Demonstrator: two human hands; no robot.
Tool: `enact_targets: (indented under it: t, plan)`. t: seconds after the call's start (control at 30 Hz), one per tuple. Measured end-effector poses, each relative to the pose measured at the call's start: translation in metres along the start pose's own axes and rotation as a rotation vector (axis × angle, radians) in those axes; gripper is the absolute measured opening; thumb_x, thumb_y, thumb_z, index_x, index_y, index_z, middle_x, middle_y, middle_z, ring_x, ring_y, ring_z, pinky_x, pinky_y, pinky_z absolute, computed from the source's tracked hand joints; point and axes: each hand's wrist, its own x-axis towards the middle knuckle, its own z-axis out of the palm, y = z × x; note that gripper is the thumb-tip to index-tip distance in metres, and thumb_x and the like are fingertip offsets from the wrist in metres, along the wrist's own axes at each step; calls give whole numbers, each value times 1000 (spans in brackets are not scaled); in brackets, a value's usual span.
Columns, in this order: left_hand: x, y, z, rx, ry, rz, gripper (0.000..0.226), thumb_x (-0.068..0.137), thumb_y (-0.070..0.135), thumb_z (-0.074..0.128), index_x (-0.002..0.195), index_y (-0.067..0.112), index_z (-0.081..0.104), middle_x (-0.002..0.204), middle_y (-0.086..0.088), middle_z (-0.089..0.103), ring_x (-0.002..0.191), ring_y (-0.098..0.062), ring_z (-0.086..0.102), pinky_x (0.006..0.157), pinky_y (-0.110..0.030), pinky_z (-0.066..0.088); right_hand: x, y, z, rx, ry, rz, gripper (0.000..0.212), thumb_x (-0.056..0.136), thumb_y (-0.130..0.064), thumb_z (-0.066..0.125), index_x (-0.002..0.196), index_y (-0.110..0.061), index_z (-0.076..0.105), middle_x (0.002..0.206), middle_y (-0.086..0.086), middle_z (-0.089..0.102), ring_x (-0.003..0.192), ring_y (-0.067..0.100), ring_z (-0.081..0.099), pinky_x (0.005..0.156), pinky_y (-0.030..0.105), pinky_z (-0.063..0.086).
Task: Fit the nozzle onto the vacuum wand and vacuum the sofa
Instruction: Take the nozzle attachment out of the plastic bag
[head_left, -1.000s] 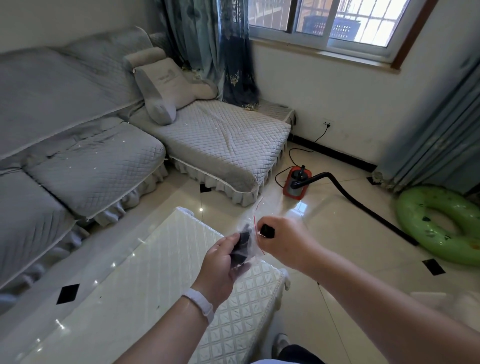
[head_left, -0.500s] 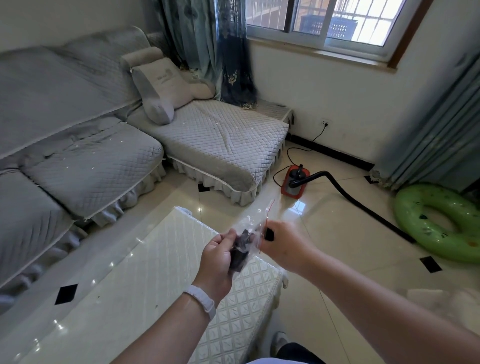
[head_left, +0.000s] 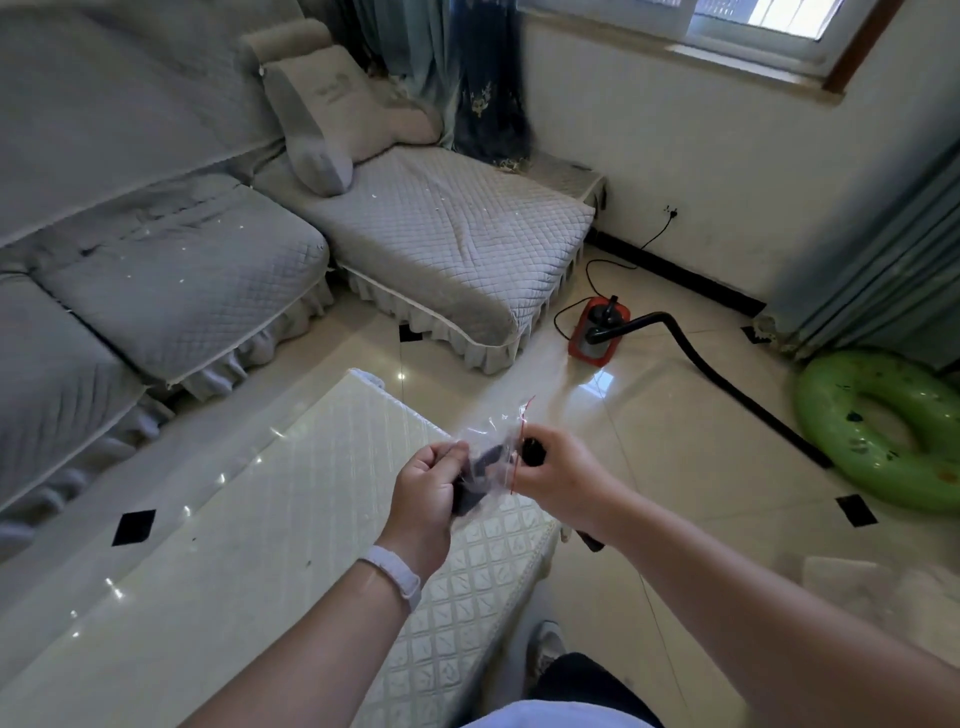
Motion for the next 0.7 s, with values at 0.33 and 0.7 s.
enact_targets:
  t: [0.33, 0.7]
  plan:
    - [133, -122, -74, 97, 264, -192, 12, 96, 13, 62, 85, 13, 61, 74, -7, 65, 61, -17, 60, 50, -24, 46, 111, 140, 93, 60, -137, 192, 14, 84, -32, 76, 92, -24, 68, 64, -11, 56, 52, 9, 48, 56, 29, 42]
    - [286, -274, -150, 277, 417, -267, 13, 90, 9, 63, 79, 14, 58, 80, -11, 66, 70, -25, 64, 50, -23, 51, 217, 325, 199, 5, -239, 303, 19, 85, -35, 74, 98, -24, 68, 74, -8, 56, 63, 17, 53, 65, 36, 48]
